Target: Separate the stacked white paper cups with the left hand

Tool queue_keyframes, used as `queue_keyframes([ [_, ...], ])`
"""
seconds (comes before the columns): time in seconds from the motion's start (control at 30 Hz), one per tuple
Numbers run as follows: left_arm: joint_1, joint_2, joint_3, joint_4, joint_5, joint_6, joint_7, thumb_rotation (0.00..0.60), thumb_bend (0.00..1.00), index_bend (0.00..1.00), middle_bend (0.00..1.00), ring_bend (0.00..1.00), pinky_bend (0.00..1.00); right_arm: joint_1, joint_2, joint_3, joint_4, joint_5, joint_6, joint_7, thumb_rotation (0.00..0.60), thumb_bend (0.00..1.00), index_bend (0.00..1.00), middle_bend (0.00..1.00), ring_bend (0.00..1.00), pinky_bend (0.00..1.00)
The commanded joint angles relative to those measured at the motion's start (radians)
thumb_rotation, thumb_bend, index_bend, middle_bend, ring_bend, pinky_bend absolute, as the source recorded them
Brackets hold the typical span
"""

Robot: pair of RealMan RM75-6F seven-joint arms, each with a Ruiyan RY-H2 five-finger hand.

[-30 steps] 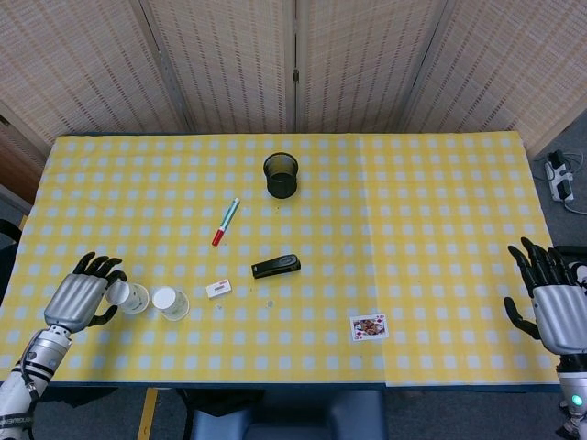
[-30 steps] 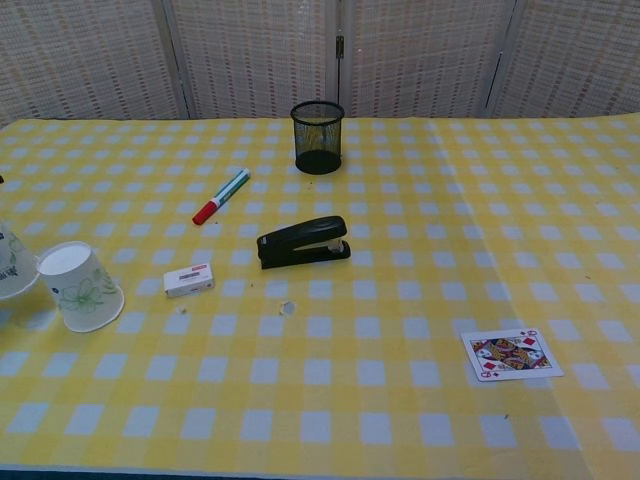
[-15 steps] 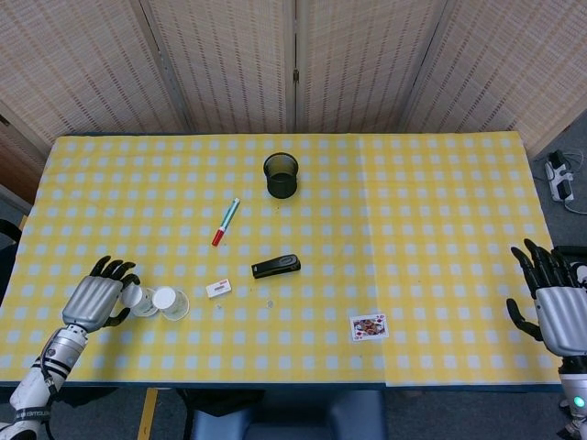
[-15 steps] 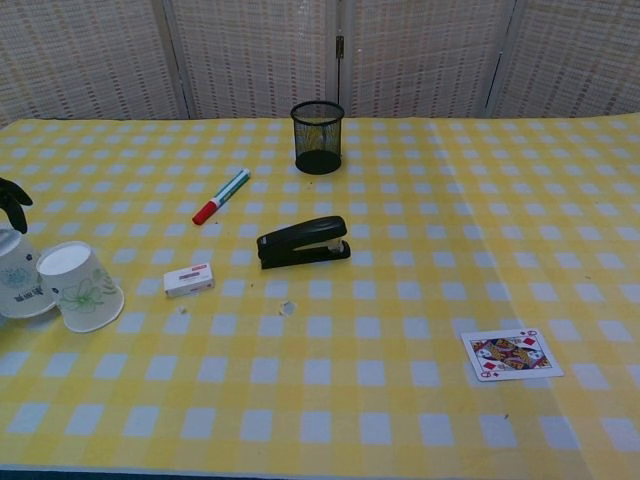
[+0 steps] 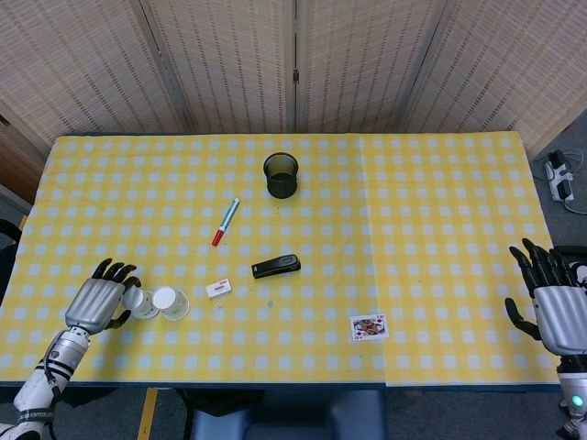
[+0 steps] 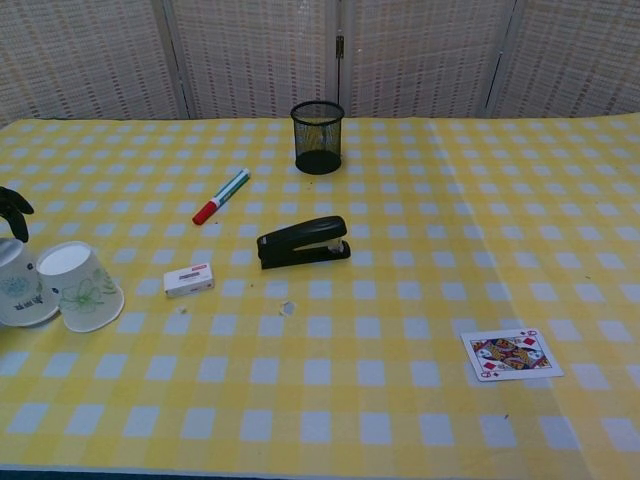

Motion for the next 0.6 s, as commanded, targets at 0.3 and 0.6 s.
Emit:
queue_keyframes([
  [0.3,0.008,0.025,-0.005,-0.043,-0.003,0.023,0.009,0.6,0.39,0.13,0.15,0.09,0.06,-0.002,0.001,-0.001,-0.001,0.005,-0.001,0.002,0.6,0.45,0.0,0.0,0.0,0.0],
  [0.6,0.086,0.06,-0.071,-0.071,0.03,0.226,-0.107,0.6,0.39,0.15,0.15,0.09,0.06,0.013,0.0,-0.01,0.022,0.025,-0.063,0.083,0.6,0.46,0.0,0.0,0.0,0.0],
])
